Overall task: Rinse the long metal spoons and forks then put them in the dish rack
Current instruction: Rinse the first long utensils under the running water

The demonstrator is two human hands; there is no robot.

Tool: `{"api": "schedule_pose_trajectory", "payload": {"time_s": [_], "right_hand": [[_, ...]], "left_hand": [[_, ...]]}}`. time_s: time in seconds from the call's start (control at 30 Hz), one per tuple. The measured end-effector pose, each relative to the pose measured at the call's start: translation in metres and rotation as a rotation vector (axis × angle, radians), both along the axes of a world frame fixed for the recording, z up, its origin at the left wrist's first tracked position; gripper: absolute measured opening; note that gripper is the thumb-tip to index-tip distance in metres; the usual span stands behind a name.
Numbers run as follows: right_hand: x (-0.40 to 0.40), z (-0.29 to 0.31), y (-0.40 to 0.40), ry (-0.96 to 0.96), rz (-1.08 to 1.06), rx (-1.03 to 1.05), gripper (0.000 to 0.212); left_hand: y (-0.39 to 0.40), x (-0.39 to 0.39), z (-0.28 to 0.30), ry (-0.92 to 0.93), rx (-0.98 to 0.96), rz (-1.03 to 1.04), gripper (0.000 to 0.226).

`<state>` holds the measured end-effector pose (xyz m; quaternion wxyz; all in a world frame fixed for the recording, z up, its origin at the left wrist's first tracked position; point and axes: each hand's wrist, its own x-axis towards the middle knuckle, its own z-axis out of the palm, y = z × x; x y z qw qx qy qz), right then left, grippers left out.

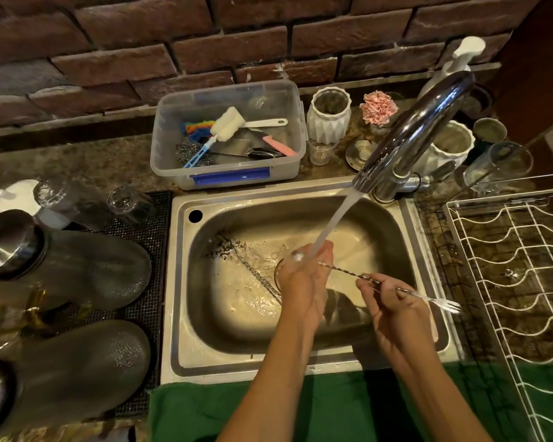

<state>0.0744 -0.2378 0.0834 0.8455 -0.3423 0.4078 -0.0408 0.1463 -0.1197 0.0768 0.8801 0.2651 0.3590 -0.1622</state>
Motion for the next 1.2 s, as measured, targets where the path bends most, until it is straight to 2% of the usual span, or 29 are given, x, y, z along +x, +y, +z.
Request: {"api": "schedule_pose_trajectory", "payload": {"time_s": [0.13,0.27,0.4,0.53,0.63,0.77,0.87,1.07,1.2], "right_hand": [[0.01,-0.002,0.003,-0.003,0.027,0.036,0.019],[0.016,-0.004,-0.007,0.014,-0.027,0.063,0.017],[0.021,-0.008,0.009,-0.01,0.029,0.039,0.015],[0.026,-0.009,-0.007,0.013,-0.003,0.009,0.014],[0.03,-0.011,-0.008,0.018,-0.003,0.002,0.015],[0.038,-0.01,0.0,0.03,0.03,-0.095,0.021],[0.046,-0.007,0.006,0.052,0.017,-0.142,0.023],[0.059,0.003,0.014,0.071,-0.076,-0.092,0.023],[0.06,0.005,0.012,0.08,-0.095,-0.095,0.021]], "left_hand": [[-0.009,-0.015,0.003,-0.034,0.061,-0.102,0.015],[0.009,-0.007,0.001,-0.027,0.148,0.037,0.029],[-0.002,-0.016,0.009,-0.027,0.116,-0.038,0.016],[0.014,-0.007,0.009,-0.011,0.19,0.005,0.025],[0.023,-0.002,0.009,-0.009,0.241,0.003,0.021],[0.036,-0.004,-0.001,-0.076,0.438,-0.063,0.021],[0.046,-0.01,-0.011,-0.149,0.633,-0.206,0.009],[0.059,-0.008,-0.019,-0.246,0.805,-0.375,0.015],[0.055,-0.002,-0.015,-0.246,0.928,-0.396,0.018]]}}
